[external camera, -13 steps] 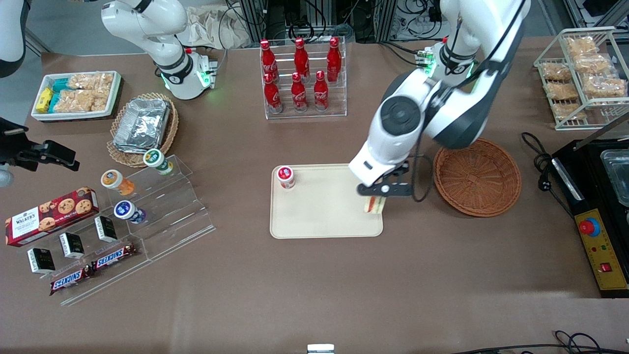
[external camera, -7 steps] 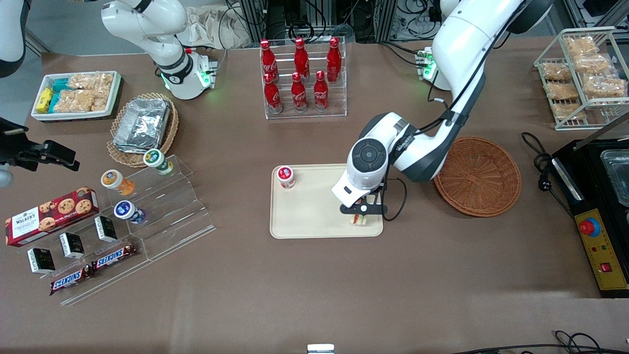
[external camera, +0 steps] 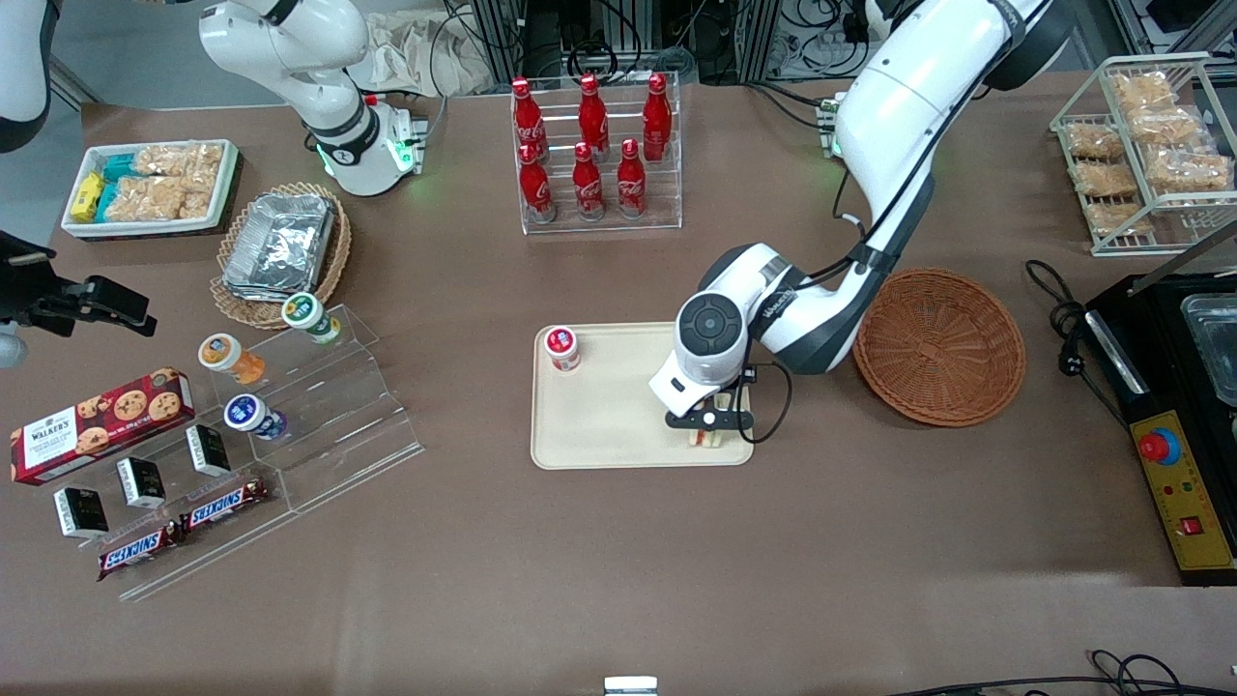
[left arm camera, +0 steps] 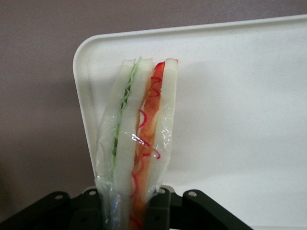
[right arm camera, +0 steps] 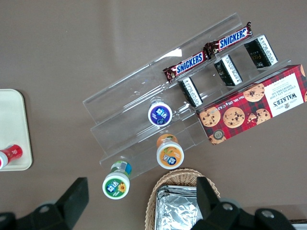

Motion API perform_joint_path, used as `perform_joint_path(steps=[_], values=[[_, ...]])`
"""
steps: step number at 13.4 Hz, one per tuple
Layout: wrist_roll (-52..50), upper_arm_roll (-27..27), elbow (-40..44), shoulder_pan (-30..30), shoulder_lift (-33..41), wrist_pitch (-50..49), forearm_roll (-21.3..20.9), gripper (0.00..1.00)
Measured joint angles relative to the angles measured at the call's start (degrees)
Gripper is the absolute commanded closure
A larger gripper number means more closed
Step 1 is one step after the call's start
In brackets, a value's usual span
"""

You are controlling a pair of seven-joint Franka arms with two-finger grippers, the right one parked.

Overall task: Place sandwich from basket to tray
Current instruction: 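Lower the sandwich onto the tray and open the left gripper, then raise the left gripper away from the sandwich on the tray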

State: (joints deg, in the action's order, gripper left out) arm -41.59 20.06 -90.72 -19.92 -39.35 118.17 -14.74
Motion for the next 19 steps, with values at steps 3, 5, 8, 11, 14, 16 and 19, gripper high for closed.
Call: perform_joint_path(steps=[3,5,8,11,14,16,19], values=[[-0.2,-0.1,0.1,0.0,-1.2,0.7,-0.2,0.67],[-0.3,-0.2,0.1,0.0,-1.6,1.0,-0.2,0.00],[-0.4,-0.3,0.3,0.1,-1.9,1.2,-0.4,0.00],[-0.7,-0.3,1.9,0.1,-1.8,1.2,-0.4,0.00],[-0.8,-0.4,4.0,1.2,0.3,0.3,-0.4,0.00],[-0.9,-0.4,4.5,2.2,3.9,-2.9,0.1,0.00],[-1.0,-0.4,5.0,5.6,11.1,-8.7,4.1,0.00]])
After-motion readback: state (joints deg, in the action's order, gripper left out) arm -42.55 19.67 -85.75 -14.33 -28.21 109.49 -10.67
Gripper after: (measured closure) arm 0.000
